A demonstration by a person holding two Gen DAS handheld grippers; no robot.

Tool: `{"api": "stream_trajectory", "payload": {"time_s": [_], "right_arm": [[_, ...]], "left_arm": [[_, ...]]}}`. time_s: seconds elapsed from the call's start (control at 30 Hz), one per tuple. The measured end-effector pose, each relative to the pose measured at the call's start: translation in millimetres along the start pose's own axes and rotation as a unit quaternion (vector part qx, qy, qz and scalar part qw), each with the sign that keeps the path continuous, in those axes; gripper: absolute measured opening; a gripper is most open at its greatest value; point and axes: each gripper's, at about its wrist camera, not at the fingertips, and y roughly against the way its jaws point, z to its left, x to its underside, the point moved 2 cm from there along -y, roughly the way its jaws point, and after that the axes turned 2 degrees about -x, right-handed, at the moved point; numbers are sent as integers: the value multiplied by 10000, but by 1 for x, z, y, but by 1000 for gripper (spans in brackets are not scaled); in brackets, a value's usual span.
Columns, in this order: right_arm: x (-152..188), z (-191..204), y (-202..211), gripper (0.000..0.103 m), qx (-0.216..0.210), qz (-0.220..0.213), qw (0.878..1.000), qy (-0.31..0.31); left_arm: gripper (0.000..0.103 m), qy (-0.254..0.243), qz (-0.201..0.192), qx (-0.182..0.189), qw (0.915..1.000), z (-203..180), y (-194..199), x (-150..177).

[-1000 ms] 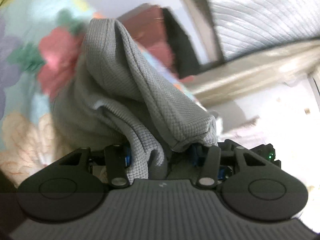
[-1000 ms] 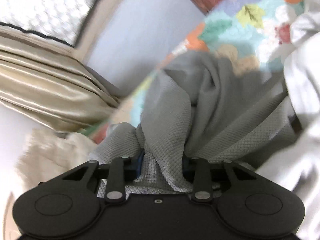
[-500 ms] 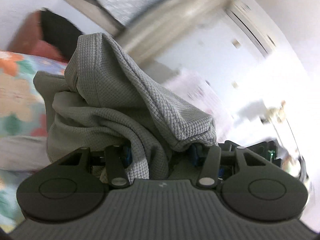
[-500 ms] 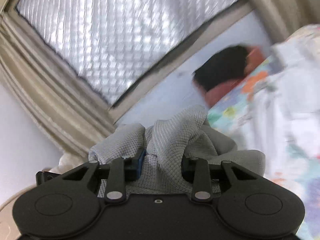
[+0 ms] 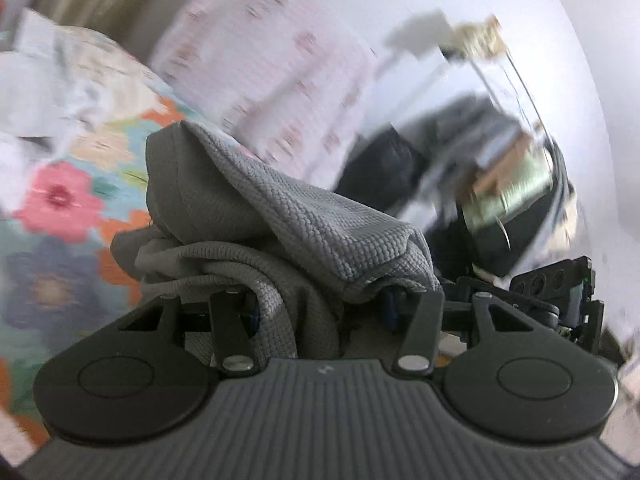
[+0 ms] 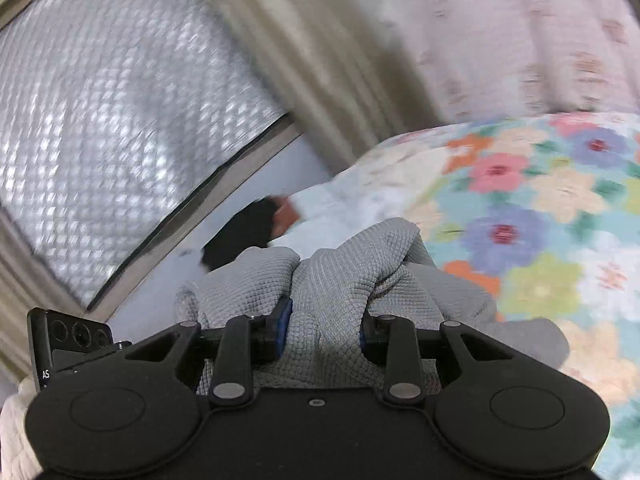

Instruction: Fold clothes

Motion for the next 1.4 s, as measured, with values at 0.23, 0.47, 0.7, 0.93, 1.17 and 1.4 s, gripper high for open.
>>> {"api": "stream_trajectory", "payload": {"time_s": [0.23,0.47,0.7,0.93,1.17,1.4], "right_arm": [[-19,-23,62,36,238,-692,9973,24],[-57,-4,82,34,1347,-1390,9748,1112],[-51,-71,22,60,3534,-1808,8962,1981],[-1,-195,14,60,3037,-928,9481,-148],[43,-244,24,60,2608,-392,9531,-1483],[57,-227,-17,61,2251,723,9650,-1137]], "left_arm": [[50,-695,263,497,9960,-53,-48,3],[42,-1640,119,277,9860,-103,-85,-17],[43,-2655,323,-1851,9456,-35,-151,-12],[42,-2189,1309,-2355,9378,60,-186,30],[46,-2134,1377,-1709,9520,67,-208,57],[46,-1666,1852,-1323,9594,81,-226,83]]}}
